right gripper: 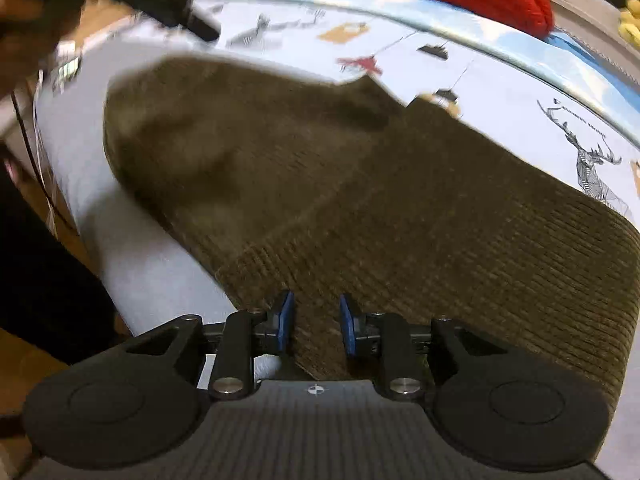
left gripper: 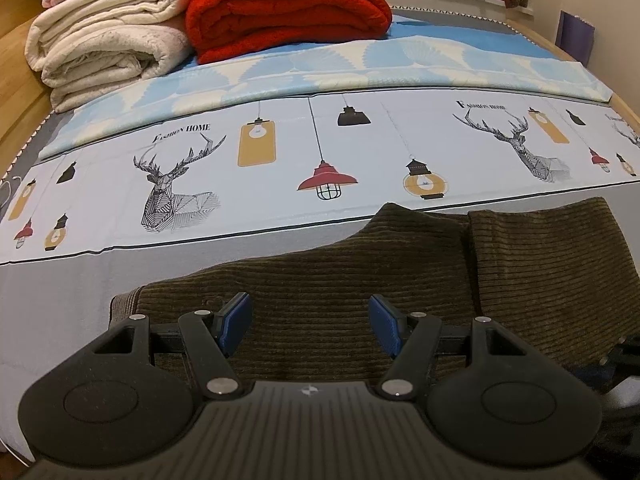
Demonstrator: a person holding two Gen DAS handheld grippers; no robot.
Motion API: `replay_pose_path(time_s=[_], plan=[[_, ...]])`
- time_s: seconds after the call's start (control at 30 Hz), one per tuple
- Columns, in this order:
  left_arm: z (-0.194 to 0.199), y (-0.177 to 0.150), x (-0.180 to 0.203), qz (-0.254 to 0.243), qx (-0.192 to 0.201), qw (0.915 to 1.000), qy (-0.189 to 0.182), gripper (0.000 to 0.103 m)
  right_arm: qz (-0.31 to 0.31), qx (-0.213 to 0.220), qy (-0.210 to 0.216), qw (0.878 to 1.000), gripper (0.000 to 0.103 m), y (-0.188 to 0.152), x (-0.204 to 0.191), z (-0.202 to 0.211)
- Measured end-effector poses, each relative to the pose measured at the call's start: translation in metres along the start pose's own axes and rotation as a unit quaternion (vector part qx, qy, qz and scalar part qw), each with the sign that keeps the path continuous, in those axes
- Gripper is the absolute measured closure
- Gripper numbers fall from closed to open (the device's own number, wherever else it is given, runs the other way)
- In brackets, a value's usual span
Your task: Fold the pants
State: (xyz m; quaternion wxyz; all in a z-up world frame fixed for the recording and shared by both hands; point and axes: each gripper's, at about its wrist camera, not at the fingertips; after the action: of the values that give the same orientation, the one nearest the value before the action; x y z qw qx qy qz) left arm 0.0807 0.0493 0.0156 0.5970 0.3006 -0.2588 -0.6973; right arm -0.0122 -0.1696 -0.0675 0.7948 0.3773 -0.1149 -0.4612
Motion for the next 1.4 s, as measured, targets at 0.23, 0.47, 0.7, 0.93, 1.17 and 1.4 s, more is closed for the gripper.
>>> replay_pose_path(time_s=[0.23, 0.47, 0.7, 0.93, 1.17, 1.4], plan=[[-0.002, 0.001, 0.005, -0.004, -0.001, 1.0000, -0.001, 0.033, -0.022, 0.001, -0.028, 0.999, 0.071, 0.003, 0.017, 0.005], [-0.004, 0.006, 0.020, -0.005, 0.001, 0.9999, -0.014, 0.033, -0.050, 0.048, -0.108, 0.992, 0.070, -0.001, 0.045, 0.034], [-0.011, 0.009, 0.046, -0.017, -0.003, 0.9992, -0.036, 0.033, -0.157, -0.023, -0.232, 0.960, 0.068, -0.044, 0.115, 0.049], [-0.016, 0.006, 0.077, -0.040, -0.013, 0.9970, -0.064, 0.033, -0.172, -0.005, -0.218, 0.961, 0.067, -0.056, 0.123, 0.066], [-0.019, 0.005, 0.087, -0.048, -0.016, 0.9965, -0.067, 0.033, -0.132, -0.009, -0.230, 0.964, 0.067, -0.050, 0.109, 0.066], [-0.010, 0.002, 0.057, -0.029, -0.011, 0.9982, -0.052, 0.033, -0.060, 0.083, -0.168, 0.980, 0.067, -0.014, 0.062, 0.057]])
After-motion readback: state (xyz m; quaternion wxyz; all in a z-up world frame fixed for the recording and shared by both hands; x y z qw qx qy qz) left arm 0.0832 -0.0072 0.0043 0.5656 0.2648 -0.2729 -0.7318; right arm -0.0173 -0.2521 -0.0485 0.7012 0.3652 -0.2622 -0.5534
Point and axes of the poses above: each gripper's, at about its wrist camera, not at the fingertips, and z roughly against the way its jaws point, x to its right, y to its top, and after that the axes turned 12 degrees about x, right-handed
